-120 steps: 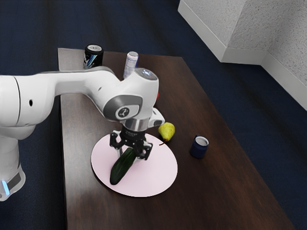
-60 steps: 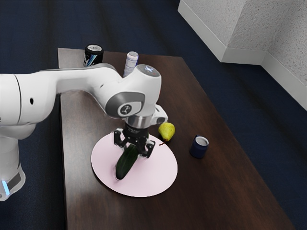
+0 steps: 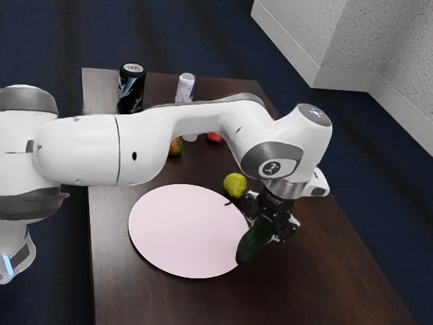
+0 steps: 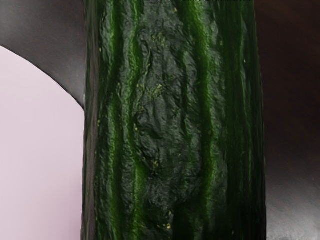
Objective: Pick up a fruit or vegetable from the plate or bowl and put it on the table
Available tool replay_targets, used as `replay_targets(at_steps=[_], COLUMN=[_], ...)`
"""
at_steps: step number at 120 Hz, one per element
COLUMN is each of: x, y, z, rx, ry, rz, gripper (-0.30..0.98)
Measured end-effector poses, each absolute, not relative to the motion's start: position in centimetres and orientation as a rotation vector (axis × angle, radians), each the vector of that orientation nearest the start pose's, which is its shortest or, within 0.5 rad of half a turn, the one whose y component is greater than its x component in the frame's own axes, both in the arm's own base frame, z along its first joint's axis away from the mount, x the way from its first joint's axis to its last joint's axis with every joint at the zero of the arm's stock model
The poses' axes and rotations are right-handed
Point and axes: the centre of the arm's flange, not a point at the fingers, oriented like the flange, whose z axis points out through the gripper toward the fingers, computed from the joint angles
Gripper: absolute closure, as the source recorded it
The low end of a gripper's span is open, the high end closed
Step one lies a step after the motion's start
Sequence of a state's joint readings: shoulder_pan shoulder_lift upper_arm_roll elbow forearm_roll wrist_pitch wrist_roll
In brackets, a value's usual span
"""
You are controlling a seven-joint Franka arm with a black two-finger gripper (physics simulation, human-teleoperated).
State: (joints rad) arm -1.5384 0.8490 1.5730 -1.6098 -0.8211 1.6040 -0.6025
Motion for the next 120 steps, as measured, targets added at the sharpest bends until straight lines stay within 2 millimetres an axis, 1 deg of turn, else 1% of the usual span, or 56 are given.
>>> replay_targets(at_steps=[7, 13, 27, 35, 48, 50, 53, 59, 64, 77, 94, 120], x=[58.2, 58.9, 59.8, 60.5, 60.6, 60.6, 60.5, 60.4, 60.4, 60.3, 60.3, 60.2], y=[-27.4, -28.6, -32.0, -33.7, -35.4, -35.6, -35.9, -36.3, -36.4, -36.6, -36.4, -36.3], z=[47.4, 47.0, 45.6, 44.8, 44.1, 44.0, 43.8, 43.4, 43.3, 43.0, 43.3, 43.4], rx=[-2.965, -2.982, -3.029, -3.057, -3.081, -3.083, -3.084, -3.084, -3.081, -3.078, -3.064, -3.041], ry=[-0.976, -0.937, -0.829, -0.778, -0.734, -0.731, -0.725, -0.723, -0.726, -0.734, -0.748, -0.751], rz=[0.000, 0.017, 0.075, 0.107, 0.142, 0.146, 0.154, 0.163, 0.167, 0.173, 0.160, 0.145], gripper=[0.48, 0.48, 0.48, 0.49, 0.50, 0.49, 0.44, 0.31, 0.23, 0.11, 0.04, 0.01])
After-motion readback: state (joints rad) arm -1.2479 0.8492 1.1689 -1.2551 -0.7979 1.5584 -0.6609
